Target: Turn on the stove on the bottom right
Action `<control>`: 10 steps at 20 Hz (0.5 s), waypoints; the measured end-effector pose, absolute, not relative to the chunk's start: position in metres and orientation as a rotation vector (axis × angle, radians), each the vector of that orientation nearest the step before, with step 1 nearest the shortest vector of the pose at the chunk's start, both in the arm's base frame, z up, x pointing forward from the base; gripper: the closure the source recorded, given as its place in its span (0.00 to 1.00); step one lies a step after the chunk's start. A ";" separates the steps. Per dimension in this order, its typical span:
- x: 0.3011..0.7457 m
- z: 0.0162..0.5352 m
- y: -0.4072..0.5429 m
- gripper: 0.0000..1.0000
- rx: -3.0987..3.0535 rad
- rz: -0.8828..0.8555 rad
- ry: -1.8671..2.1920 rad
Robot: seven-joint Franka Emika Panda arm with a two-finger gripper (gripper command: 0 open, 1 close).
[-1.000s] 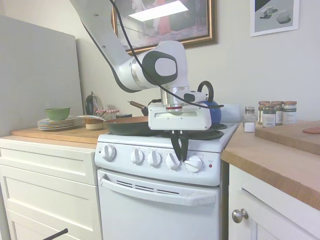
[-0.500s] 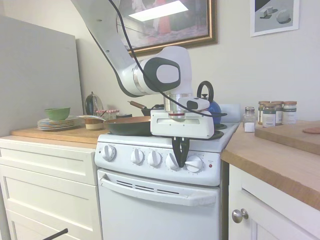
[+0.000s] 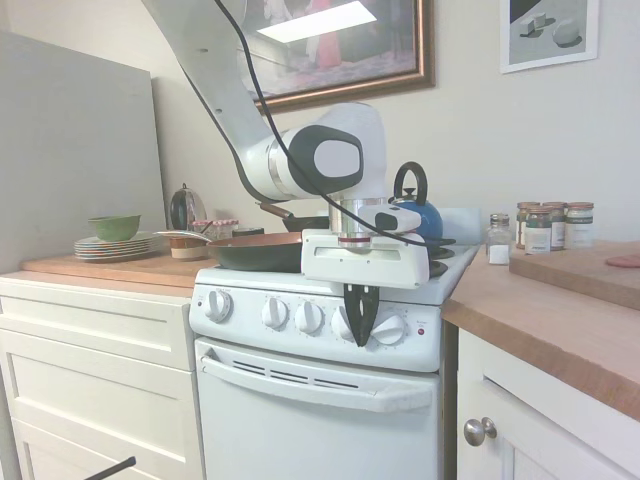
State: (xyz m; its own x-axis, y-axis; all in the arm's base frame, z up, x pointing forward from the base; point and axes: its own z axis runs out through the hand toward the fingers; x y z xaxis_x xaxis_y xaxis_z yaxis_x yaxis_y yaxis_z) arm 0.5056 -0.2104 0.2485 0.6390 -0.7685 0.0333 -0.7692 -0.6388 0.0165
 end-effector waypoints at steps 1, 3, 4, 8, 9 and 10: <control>0.505 0.246 -0.211 1.00 2.816 0.033 -1.322; 0.505 0.243 -0.213 1.00 2.811 0.033 -1.323; 0.504 0.241 -0.214 1.00 2.809 0.033 -1.323; 0.502 0.238 -0.217 1.00 2.801 0.025 -1.312; 0.502 0.237 -0.217 1.00 2.800 0.023 -1.307; 0.502 0.236 -0.217 1.00 2.800 0.021 -1.304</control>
State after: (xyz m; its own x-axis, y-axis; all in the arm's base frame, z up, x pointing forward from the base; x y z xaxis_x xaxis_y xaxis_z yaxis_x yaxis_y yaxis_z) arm 0.5018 -0.2170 0.2358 0.6439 -0.7643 0.0347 -0.7650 -0.6426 0.0422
